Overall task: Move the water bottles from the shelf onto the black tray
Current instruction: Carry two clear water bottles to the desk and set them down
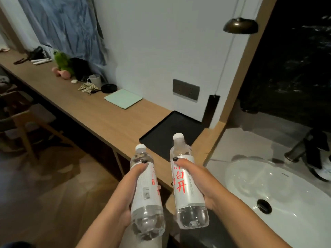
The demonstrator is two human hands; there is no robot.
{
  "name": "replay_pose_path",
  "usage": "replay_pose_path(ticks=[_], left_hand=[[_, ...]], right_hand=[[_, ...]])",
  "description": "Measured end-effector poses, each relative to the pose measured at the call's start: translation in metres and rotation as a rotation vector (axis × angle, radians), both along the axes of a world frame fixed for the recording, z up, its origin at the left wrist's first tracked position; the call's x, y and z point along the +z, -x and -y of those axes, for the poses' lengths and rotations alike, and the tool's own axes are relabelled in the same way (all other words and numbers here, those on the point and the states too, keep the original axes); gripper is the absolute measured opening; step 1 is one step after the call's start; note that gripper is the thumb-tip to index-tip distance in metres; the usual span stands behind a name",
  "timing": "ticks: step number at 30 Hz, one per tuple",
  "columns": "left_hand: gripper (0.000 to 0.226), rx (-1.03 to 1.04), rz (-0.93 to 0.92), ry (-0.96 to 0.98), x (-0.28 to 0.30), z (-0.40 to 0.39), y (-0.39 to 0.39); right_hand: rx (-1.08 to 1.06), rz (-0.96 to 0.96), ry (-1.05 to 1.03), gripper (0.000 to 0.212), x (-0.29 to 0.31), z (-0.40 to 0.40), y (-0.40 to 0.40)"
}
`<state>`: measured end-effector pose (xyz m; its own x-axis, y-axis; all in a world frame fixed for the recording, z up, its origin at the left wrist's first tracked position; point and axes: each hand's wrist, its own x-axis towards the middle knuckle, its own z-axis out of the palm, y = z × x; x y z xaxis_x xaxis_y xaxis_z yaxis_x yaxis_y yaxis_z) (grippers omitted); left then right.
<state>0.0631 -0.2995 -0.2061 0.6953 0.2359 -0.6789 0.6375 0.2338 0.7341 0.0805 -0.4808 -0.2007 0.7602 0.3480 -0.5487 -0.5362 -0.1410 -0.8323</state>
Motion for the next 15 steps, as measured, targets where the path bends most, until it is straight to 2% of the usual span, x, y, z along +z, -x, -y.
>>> replay_pose_path(ticks=[2,3,6,9,12,15], left_hand=[[0.014,-0.013,0.017,0.134,-0.006,-0.023,-0.008],[0.012,0.082,0.028,0.211,-0.006,-0.031,-0.01],[0.018,0.182,-0.054,0.103,-0.008,-0.066,-0.049],[0.017,0.099,-0.036,-0.042,-0.01,-0.104,-0.088],[0.022,0.037,0.01,-0.013,-0.019,-0.145,-0.112],[0.008,0.103,0.056,0.079,-0.023,-0.191,-0.135]], right_hand=[[0.002,0.013,0.027,0.039,0.0,-0.022,-0.021],[-0.004,0.003,0.033,0.04,0.001,-0.034,-0.029],[-0.007,-0.044,0.025,0.038,0.001,-0.067,-0.048],[-0.039,-0.063,0.023,0.042,0.001,-0.104,-0.068],[-0.134,-0.077,0.012,0.045,0.0,-0.147,-0.081],[-0.194,-0.086,-0.021,0.039,-0.001,-0.19,-0.089]])
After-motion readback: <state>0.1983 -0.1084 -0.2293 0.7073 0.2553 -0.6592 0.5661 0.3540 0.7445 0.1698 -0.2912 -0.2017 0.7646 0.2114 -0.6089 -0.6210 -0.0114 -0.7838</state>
